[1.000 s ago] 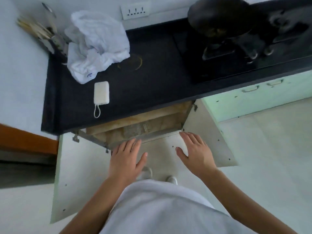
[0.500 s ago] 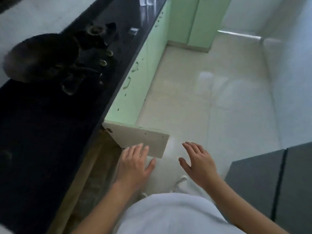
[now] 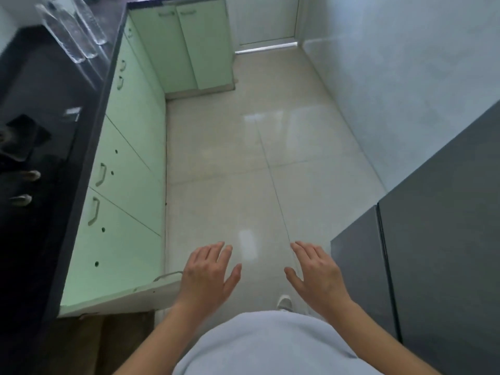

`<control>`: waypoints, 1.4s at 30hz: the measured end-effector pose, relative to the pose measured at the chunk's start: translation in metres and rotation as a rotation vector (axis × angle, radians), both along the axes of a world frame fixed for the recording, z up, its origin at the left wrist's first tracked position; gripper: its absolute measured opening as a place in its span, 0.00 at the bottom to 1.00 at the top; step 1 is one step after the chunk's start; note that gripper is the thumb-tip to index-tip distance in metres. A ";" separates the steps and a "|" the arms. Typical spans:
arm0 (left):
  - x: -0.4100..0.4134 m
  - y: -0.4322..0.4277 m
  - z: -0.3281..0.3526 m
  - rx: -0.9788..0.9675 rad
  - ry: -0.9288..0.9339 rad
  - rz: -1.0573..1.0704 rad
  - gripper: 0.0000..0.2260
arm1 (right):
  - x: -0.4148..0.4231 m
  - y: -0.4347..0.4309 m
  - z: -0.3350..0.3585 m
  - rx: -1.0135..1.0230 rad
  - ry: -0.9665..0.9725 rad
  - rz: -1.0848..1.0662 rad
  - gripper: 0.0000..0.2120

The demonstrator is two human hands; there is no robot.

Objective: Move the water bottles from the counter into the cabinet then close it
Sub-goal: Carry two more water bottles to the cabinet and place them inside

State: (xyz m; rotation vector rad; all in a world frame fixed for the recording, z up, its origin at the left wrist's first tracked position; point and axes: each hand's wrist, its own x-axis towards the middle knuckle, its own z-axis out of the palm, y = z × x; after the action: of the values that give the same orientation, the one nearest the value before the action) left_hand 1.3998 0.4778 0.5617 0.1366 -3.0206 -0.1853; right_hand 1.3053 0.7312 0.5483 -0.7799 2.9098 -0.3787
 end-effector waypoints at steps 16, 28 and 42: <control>-0.161 -0.087 -0.006 0.068 -0.048 0.220 0.23 | -0.230 -0.144 0.002 -0.097 0.039 0.244 0.26; -0.428 -0.167 0.027 0.022 0.014 -0.070 0.23 | -0.403 -0.162 0.022 -0.049 0.080 -0.071 0.27; -0.637 -0.261 0.023 0.001 0.054 0.111 0.22 | -0.669 -0.286 0.018 -0.105 0.036 0.097 0.26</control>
State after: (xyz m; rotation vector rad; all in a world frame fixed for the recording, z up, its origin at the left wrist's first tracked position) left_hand 0.7623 0.2169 0.5846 0.2938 -2.9486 -0.1777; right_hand 0.6360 0.4450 0.5666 -0.9481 2.8910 -0.5167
